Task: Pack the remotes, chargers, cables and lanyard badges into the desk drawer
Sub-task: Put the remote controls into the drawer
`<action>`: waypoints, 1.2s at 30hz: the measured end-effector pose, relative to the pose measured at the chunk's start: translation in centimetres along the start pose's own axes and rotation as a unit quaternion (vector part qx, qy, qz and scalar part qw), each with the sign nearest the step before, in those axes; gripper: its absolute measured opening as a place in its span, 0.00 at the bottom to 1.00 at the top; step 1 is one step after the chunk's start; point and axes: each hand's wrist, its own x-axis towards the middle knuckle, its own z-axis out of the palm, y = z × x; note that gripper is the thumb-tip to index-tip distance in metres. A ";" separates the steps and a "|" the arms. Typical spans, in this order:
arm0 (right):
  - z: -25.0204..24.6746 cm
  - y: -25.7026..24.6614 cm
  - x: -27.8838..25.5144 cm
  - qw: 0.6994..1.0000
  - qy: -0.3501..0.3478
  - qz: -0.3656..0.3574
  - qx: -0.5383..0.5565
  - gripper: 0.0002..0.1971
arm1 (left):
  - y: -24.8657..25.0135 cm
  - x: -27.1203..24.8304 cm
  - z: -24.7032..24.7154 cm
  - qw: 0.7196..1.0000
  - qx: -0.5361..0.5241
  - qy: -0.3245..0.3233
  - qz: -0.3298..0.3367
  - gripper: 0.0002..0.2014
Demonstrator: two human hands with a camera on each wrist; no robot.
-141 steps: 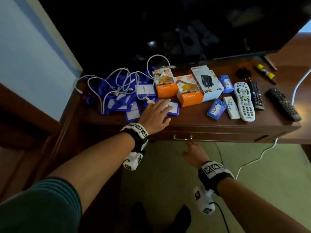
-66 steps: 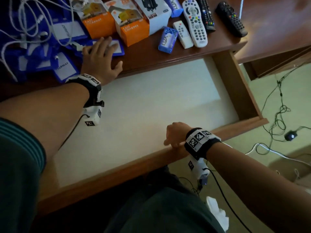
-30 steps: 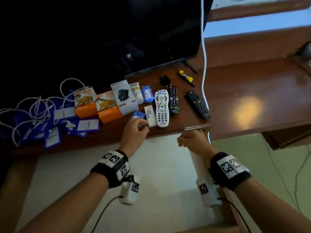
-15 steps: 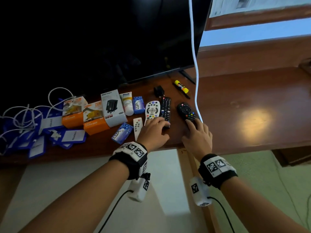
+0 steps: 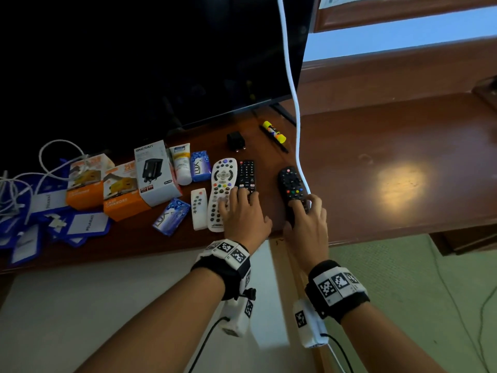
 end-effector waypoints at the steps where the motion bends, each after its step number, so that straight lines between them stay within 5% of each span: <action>1: 0.1 0.2 -0.3 1.000 0.004 -0.001 0.011 0.18 | 0.3 -0.2 0.2 1.000 -0.001 0.014 0.000 0.29; 11: -0.5 0.2 0.9 0.999 -0.013 0.019 0.039 0.09 | 2.1 -2.0 1.1 0.997 -0.079 0.009 -0.002 0.20; 18: -2.3 0.5 -0.5 0.985 -0.101 0.088 0.109 0.21 | 1.0 -5.3 2.0 0.961 -0.275 0.001 -0.039 0.33; 21: -2.9 0.7 -2.7 0.948 -0.118 0.189 0.227 0.25 | 0.2 -7.9 1.7 0.927 -0.369 -0.040 -0.053 0.40; 25: -2.6 0.7 -6.6 0.841 -0.157 0.313 0.413 0.25 | -1.5 -12.2 2.0 0.882 -0.456 -0.089 -0.080 0.44; 31: 0.6 -0.4 -12.2 0.763 -0.264 0.367 0.462 0.05 | -4.3 -16.8 2.9 0.842 -0.476 -0.191 -0.167 0.47; 36: 4.3 -0.4 -15.0 0.776 -0.308 0.412 0.365 0.15 | -6.1 -18.0 5.5 0.832 -0.437 -0.259 -0.222 0.46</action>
